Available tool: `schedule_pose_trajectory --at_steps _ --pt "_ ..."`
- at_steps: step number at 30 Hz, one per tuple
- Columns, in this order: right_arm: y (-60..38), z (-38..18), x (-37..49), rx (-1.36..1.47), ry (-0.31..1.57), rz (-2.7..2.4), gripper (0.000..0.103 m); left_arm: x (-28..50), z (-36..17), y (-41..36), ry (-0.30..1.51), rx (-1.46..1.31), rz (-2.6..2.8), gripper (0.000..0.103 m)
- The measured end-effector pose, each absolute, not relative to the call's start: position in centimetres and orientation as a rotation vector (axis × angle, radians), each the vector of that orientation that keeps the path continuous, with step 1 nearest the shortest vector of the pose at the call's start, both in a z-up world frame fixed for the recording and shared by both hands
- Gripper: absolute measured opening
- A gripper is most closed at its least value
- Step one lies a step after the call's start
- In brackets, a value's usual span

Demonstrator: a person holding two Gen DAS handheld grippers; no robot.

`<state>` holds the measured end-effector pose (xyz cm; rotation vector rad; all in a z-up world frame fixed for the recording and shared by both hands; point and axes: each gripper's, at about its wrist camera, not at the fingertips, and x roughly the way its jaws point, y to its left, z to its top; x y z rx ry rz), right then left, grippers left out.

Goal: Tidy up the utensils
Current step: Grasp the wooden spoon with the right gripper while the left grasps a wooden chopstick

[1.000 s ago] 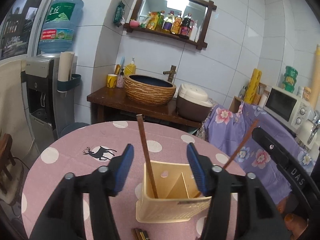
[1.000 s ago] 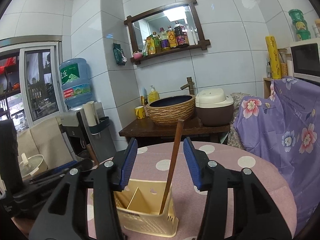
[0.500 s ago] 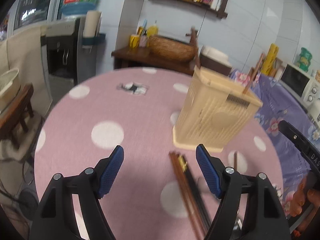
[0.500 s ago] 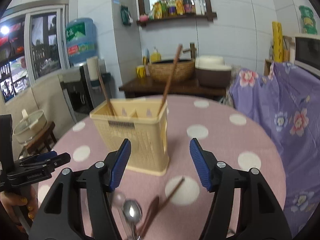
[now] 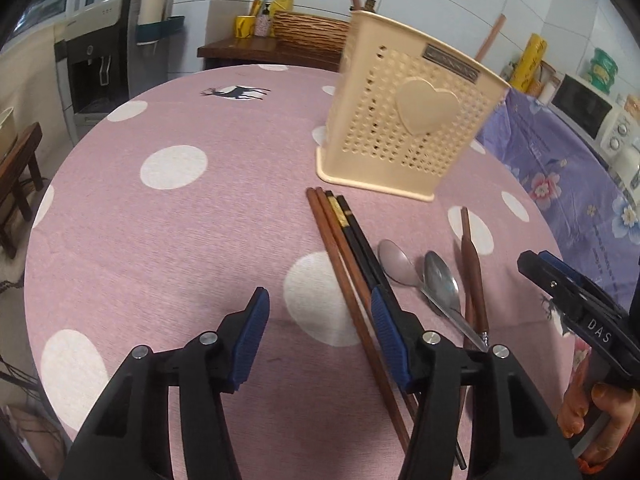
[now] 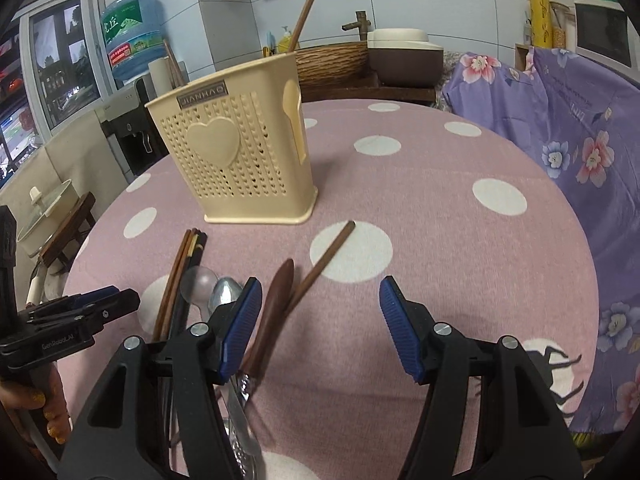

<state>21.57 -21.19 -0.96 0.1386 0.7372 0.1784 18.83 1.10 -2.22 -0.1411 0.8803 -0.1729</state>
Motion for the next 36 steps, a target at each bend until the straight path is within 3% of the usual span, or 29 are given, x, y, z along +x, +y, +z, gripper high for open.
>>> schedule_pose_trajectory --at_steps 16,24,32,36 --pt "-20.4 -1.1 20.9 0.113 0.753 0.153 0.062 18.4 -3.8 -0.9 0.908 -0.012 -0.118 0.041" --pt "-20.1 -1.2 21.3 0.121 0.766 0.175 0.062 18.5 -3.6 1.4 0.916 -0.066 -0.112 0.04" --pt "-15.7 -0.7 22.4 0.023 0.808 0.514 0.06 19.4 -3.7 2.0 0.913 -0.09 -0.117 0.04" --pt "-16.3 -1.1 23.1 -0.017 0.827 0.375 0.06 20.0 -3.7 2.4 0.912 -0.093 -0.109 0.04"
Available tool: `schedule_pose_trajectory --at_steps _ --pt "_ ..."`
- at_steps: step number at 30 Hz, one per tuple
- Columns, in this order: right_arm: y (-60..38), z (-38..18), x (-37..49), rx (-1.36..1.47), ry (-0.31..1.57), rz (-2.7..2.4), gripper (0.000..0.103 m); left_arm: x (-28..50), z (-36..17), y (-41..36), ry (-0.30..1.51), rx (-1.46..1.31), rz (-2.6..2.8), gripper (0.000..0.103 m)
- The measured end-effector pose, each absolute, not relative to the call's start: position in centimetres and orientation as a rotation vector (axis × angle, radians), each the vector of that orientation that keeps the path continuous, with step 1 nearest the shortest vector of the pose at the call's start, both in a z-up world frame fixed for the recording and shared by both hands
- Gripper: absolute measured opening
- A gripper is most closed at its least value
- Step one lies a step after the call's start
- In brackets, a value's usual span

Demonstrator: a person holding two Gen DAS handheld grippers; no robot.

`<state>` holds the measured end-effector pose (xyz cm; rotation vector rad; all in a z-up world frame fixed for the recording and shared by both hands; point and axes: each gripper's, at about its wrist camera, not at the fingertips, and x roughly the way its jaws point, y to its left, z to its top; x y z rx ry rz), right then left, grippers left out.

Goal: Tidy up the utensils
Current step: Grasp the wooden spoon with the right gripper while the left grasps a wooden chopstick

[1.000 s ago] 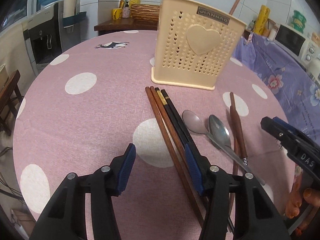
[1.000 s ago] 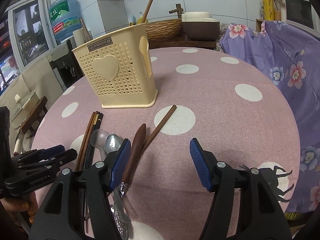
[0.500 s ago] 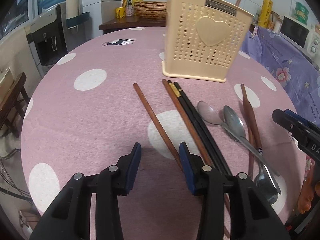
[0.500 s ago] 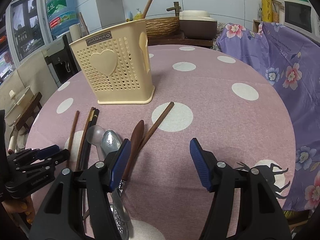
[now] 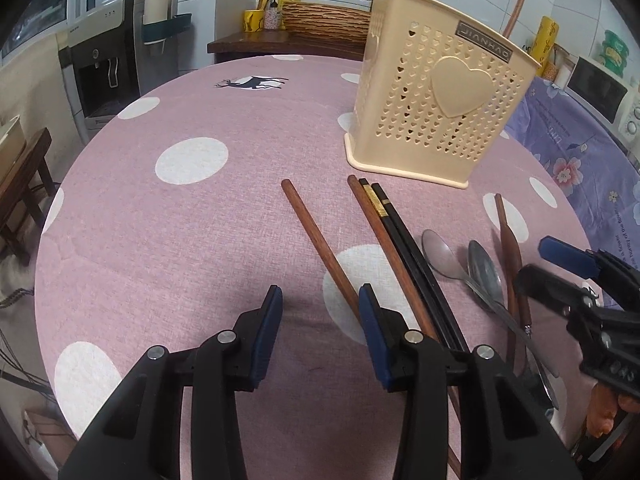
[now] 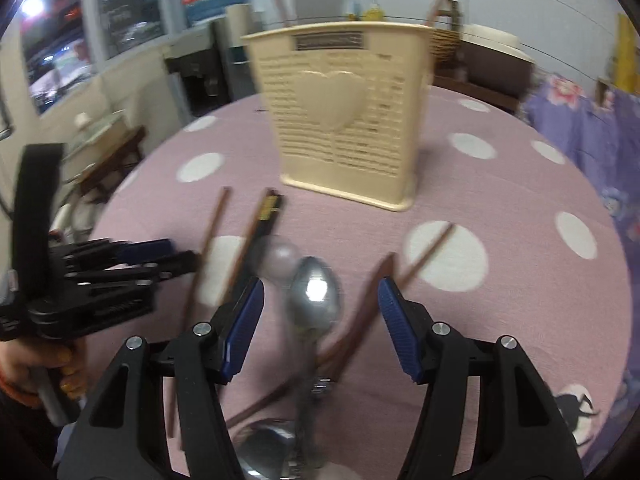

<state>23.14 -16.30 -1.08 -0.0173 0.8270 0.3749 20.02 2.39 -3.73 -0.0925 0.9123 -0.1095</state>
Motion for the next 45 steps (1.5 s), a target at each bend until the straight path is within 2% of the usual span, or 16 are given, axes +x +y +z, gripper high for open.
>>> schedule_pose_trajectory --at_steps 7,13,26,39,42,45 --pt "-18.4 -2.9 25.0 0.078 0.897 0.262 0.037 22.2 -3.6 2.7 0.937 -0.106 -0.104 0.04" --pt "-17.5 -3.2 26.1 0.07 0.921 0.203 0.026 24.0 -3.7 2.6 0.939 -0.098 -0.071 0.036" --pt "-16.7 -3.8 26.2 0.047 0.923 0.132 0.019 25.5 -3.7 1.4 0.944 -0.088 -0.068 0.012" --pt "-18.7 -3.1 26.2 0.161 0.888 0.17 0.016 25.7 -3.8 0.8 0.947 -0.133 -0.101 0.009" --pt "-19.6 -2.6 26.0 0.192 0.863 0.181 0.016 25.6 -3.5 1.1 0.932 -0.159 -0.111 0.001" --pt "-20.6 -1.8 25.4 0.208 0.823 0.174 0.016 25.1 -2.5 1.3 0.902 -0.177 -0.127 0.001"
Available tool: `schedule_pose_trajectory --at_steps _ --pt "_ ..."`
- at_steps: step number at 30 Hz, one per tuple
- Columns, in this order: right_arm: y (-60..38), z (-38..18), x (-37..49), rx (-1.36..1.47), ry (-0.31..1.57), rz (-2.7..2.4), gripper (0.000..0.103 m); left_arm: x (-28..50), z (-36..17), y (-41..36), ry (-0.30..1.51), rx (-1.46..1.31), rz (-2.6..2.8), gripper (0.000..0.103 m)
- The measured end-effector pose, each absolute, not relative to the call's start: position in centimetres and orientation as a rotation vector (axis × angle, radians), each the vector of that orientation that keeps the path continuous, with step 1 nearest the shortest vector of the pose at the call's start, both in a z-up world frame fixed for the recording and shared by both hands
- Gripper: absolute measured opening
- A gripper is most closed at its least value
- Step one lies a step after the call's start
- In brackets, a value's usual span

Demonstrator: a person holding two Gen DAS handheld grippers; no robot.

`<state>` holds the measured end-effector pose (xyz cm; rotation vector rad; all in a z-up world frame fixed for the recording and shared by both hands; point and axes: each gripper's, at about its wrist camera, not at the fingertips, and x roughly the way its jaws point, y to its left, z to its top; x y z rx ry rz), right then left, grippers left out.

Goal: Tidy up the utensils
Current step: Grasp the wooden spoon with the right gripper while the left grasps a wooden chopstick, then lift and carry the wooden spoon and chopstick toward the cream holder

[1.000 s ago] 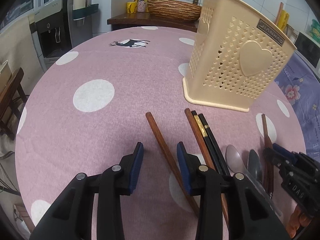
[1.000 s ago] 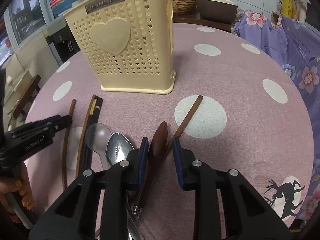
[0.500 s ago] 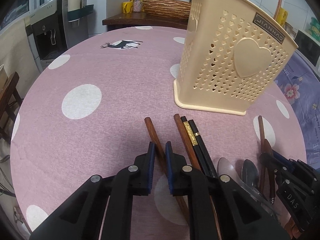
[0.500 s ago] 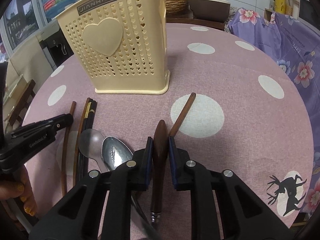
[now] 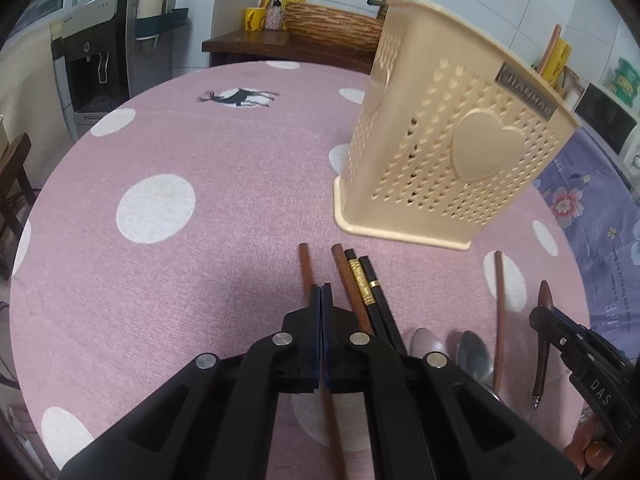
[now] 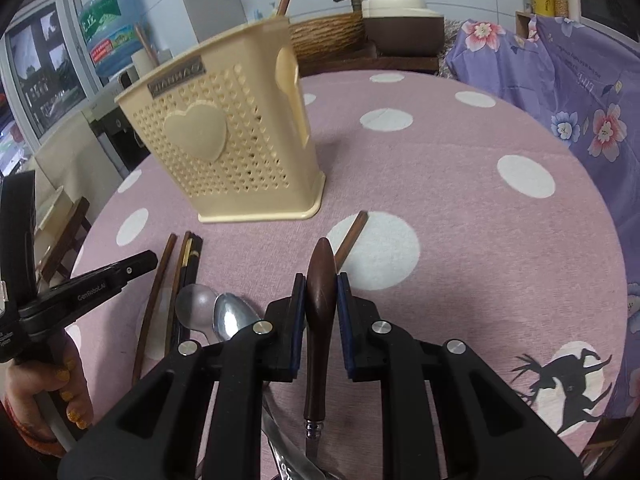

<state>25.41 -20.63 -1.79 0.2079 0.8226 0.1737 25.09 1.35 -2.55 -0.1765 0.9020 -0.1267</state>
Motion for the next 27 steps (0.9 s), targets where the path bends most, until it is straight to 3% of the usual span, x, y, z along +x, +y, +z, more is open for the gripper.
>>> schedule_pose_trajectory --at_steps 9,10,12,13,14,18,23,27 --pt "-22.3 0.2 24.2 0.198 0.747 0.144 0.016 24.8 -1.9 1.7 0.886 -0.165 -0.093 0.002" --pt "-22.2 0.2 24.2 0.194 0.745 0.142 0.016 24.8 -2.0 1.7 0.893 -0.156 -0.081 0.005" --pt "-21.9 0.1 24.0 0.185 0.742 0.141 0.016 24.9 -2.3 1.4 0.914 -0.134 -0.072 0.022" --pt "-21.9 0.1 24.0 0.182 0.743 0.142 0.016 24.8 -2.5 1.5 0.916 -0.134 -0.072 0.036" --pt "-21.8 0.0 24.0 0.182 0.744 0.143 0.016 24.7 -2.6 1.4 0.917 -0.132 -0.07 0.038" --pt "-21.7 -0.1 24.0 0.185 0.744 0.14 0.016 25.0 -3.4 0.9 0.946 -0.093 -0.061 0.036" --pt "-21.7 -0.1 23.9 0.18 0.736 0.134 0.016 25.8 -3.9 -0.2 0.935 0.005 -0.013 0.018" --pt "-21.8 -0.2 23.9 0.182 0.735 0.131 0.016 26.7 -4.0 -0.6 0.925 0.041 0.017 0.012"
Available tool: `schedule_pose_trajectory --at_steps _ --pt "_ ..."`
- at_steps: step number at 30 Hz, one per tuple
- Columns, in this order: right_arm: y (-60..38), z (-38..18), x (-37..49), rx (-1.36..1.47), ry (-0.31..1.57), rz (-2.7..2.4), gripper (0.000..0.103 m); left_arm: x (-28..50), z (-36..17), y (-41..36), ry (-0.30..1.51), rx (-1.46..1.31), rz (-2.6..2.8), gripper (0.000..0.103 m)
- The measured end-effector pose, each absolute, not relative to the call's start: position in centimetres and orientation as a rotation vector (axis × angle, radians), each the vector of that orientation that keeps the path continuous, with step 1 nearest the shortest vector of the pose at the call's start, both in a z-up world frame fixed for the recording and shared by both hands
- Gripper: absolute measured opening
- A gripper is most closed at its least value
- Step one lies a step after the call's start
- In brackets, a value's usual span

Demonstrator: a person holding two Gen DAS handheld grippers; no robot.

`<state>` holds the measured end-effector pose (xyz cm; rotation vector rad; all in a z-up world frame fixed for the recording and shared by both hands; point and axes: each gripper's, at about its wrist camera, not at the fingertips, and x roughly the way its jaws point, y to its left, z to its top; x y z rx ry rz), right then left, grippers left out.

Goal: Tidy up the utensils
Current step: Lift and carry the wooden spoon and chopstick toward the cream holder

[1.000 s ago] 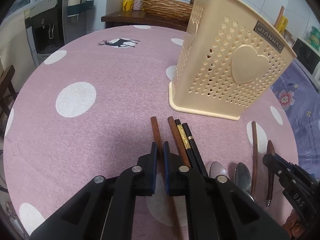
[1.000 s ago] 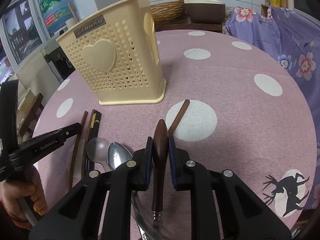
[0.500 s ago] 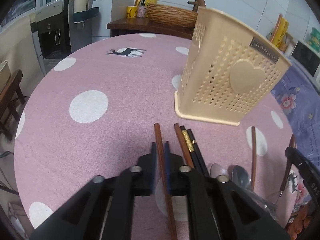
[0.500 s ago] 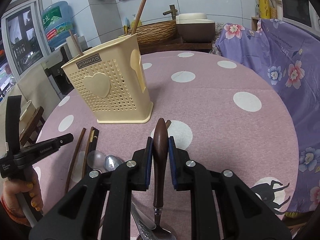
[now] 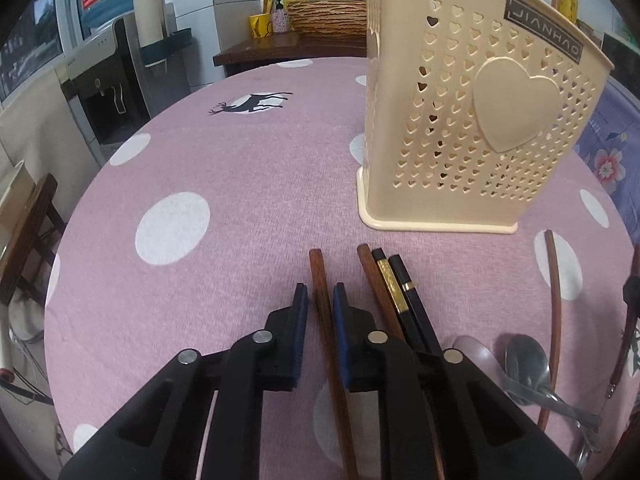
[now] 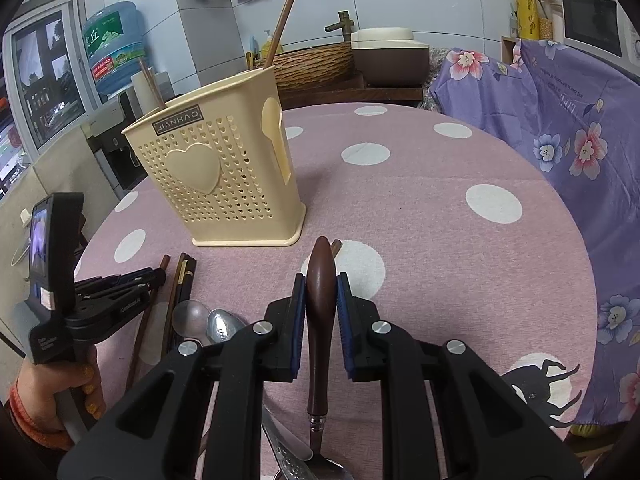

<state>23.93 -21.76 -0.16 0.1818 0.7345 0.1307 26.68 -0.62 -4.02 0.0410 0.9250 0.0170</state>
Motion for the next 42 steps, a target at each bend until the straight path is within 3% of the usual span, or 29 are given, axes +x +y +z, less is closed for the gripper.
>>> schedule_pose_trajectory --at_steps 14,30,42 --pt "-21.9 0.1 23.6 0.185 0.712 0.137 0.016 26.8 -3.5 -0.5 0.915 -0.013 -0.01 0.008" --pt "-25.2 7.0 18.5 0.182 0.486 0.126 0.016 19.4 8.7 3.4 0.552 -0.192 -0.136 0.008" --pt "-24.8 7.3 19.3 0.168 0.497 0.117 0.016 18.9 9.9 3.1 0.492 -0.179 -0.137 0.008"
